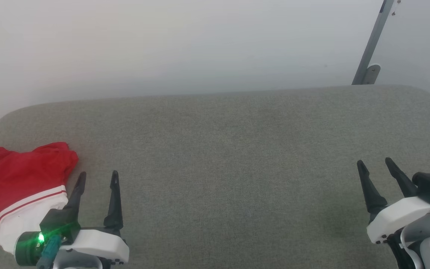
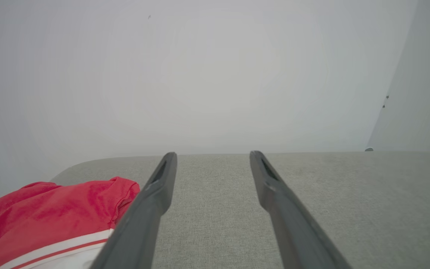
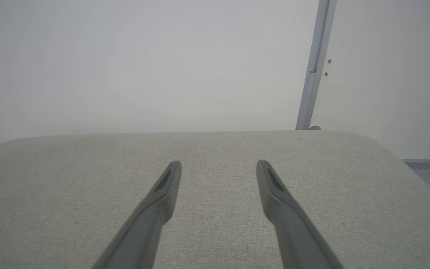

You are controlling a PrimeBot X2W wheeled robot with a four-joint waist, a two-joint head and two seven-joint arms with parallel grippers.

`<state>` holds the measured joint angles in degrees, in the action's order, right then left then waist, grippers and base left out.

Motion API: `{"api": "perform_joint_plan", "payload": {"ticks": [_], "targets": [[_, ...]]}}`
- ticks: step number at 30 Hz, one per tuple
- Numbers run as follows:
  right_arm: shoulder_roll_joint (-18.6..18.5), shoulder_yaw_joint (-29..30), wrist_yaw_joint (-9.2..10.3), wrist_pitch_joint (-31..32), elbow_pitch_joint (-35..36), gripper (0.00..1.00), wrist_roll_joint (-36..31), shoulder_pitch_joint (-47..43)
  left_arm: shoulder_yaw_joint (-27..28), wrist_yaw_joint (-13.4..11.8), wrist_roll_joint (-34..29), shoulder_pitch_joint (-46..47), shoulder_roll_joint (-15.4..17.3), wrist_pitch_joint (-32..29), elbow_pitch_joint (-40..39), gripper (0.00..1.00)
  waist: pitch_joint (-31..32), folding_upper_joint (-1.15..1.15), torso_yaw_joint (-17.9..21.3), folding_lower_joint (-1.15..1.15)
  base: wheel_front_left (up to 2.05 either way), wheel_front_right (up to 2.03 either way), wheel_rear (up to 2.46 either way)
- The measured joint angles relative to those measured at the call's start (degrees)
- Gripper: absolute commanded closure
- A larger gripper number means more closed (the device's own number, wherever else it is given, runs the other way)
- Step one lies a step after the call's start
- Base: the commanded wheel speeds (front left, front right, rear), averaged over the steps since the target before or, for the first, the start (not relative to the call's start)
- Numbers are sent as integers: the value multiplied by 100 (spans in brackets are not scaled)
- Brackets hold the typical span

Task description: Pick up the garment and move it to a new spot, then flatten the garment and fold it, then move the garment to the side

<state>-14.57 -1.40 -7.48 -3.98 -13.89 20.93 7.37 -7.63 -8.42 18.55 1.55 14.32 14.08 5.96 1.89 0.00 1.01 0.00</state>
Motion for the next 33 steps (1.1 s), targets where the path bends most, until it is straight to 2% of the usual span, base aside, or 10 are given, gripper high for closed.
{"api": "perform_joint_plan", "payload": {"ticks": [9, 16, 23, 33], "targets": [[-70, -48, 0, -80, 14, 0, -299, 26, -97, -66, -249, -6, 93, 74, -32, 0, 13, 0, 11, 0, 0, 0, 0], [-73, -58, 0, -107, 13, 0, -332, 27, -99, -64, -202, -8, 99, 74, -35, 0, 18, 0, 22, 0, 0, 0, 0], [-102, -103, 0, -148, 14, 0, -332, 24, -40, 57, -13, -9, 74, 76, 16, 0, 43, 0, 3, 0, 0, 0, 0], [-164, -466, 0, -124, 87, 0, -279, 40, 289, 33, 215, -3, 253, 89, 127, 0, 125, 0, -389, 0, 0, 0, 0]]}}
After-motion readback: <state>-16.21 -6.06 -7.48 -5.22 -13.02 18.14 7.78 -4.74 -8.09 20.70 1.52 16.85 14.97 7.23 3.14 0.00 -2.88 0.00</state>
